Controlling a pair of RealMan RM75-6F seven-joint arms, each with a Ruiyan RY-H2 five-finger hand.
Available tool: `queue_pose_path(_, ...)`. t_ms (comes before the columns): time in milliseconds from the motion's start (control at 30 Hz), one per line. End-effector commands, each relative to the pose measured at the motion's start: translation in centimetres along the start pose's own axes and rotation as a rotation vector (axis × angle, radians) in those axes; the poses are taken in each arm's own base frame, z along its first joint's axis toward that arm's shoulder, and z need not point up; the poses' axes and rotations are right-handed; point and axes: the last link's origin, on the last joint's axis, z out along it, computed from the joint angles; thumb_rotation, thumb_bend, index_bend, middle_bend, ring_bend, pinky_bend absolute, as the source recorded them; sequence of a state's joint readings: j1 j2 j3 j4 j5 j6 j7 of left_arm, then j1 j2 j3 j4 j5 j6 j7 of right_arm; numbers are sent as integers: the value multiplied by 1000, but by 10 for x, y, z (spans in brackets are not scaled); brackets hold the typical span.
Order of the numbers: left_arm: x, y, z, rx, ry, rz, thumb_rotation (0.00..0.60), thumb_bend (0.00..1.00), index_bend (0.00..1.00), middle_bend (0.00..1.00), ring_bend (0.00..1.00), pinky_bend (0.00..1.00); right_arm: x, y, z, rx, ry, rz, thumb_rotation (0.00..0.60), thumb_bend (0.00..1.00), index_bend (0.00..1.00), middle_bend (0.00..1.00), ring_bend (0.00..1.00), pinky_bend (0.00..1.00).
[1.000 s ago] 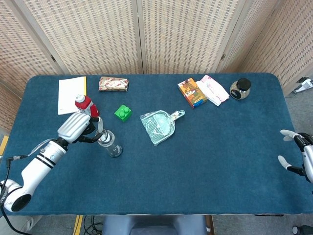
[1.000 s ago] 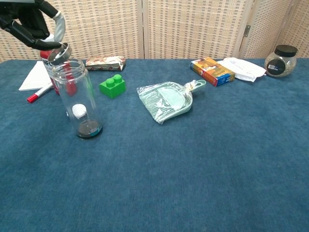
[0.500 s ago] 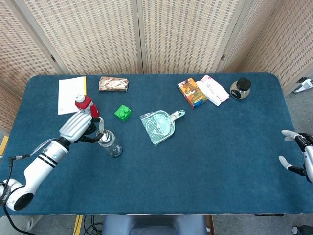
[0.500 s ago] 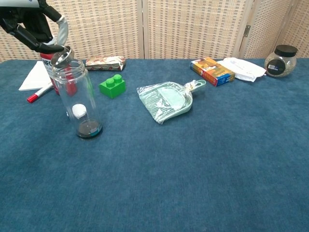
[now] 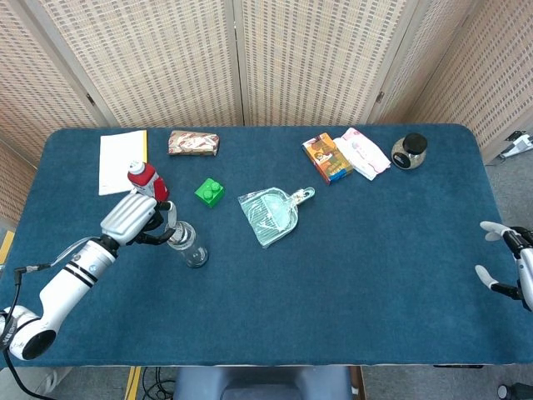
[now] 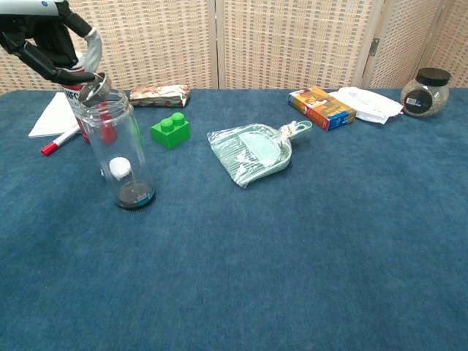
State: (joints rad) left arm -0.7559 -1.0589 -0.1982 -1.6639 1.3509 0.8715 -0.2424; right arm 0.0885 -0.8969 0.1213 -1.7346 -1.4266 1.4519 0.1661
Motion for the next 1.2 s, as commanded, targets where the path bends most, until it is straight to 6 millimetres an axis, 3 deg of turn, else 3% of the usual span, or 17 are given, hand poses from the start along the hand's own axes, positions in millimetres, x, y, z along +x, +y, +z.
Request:
queue_pose_path(33,0,0,0,4,-8,-2,600,418,548,1000,1000,1000,0,0,0,0,1,0,600,217,262,373,242,334)
queue_pose_path(133,0,0,-1,6,-12,0,600,417,459,1000,1000,1000,0,0,0,0,2,0,600,217,262,372,242,334)
queue_pose_path(333,2,-2,-2,9,-3,-9,600,417,384,1000,1000,1000,0,-1,1,2,1,0,600,217,262,372,242,334)
queue_pose_path(1200,5,-4,-4,7,-7,-19,600,417,280,1000,1000,1000,0,-3,2,2,2,-2,600,217,262,372,242,334)
